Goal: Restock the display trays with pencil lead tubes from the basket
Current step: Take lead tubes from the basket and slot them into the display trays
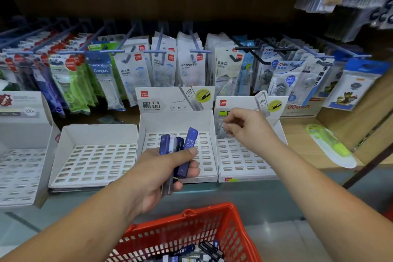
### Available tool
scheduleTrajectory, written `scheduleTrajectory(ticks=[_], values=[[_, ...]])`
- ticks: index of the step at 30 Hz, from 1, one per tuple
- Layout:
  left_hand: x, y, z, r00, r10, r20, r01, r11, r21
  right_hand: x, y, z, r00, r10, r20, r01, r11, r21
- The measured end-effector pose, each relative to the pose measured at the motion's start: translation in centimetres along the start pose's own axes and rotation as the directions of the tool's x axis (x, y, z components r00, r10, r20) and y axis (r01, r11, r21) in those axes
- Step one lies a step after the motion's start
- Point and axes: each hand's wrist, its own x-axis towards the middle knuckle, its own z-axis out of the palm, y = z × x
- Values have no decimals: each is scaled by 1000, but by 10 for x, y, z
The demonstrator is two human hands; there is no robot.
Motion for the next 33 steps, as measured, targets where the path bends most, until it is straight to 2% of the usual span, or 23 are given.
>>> scheduleTrajectory(ticks=[6,7,9,11,13,15,17,19,21,24,27,33], values=[[0,3,-6,1000,15,-15,-16,998,-54,-1,-4,3,995,-86,-40,75,970,-230],[0,3,-7,1000,18,-9,-18,998,-57,-1,-11,2,993,-94,-69,78,976,-204],[-1,6,-9,1000,27,7,-27,998,-54,-4,-37,-2,997,-57,-53,58,998,24],[-2,9,-8,998,52,31,-52,999,-15,-8,-62,-3,993,-3,118,-27,966,258],[-4,11,-7,995,80,52,-82,996,29,-11,-77,2,968,-1,250,-86,937,337],[-5,12,-8,992,109,63,-113,991,66,-12,-85,8,956,-21,292,-99,914,392],[-3,12,-9,990,130,44,-134,987,90,-10,-89,10,957,-17,290,-116,893,434],[0,11,-12,994,107,-22,-105,991,78,-5,-88,9,973,16,228,-124,876,466],[3,10,-16,995,43,-94,-40,998,38,3,-83,6,993,62,105,-102,897,431],[6,9,-20,993,-9,-114,14,999,43,13,-66,5,999,37,-20,-31,971,237],[9,7,-19,997,3,-82,3,997,79,14,-50,12,1000,8,-14,-6,991,134],[15,3,-22,998,9,-62,-4,996,93,18,-36,23,999,-18,-39,21,997,76]])
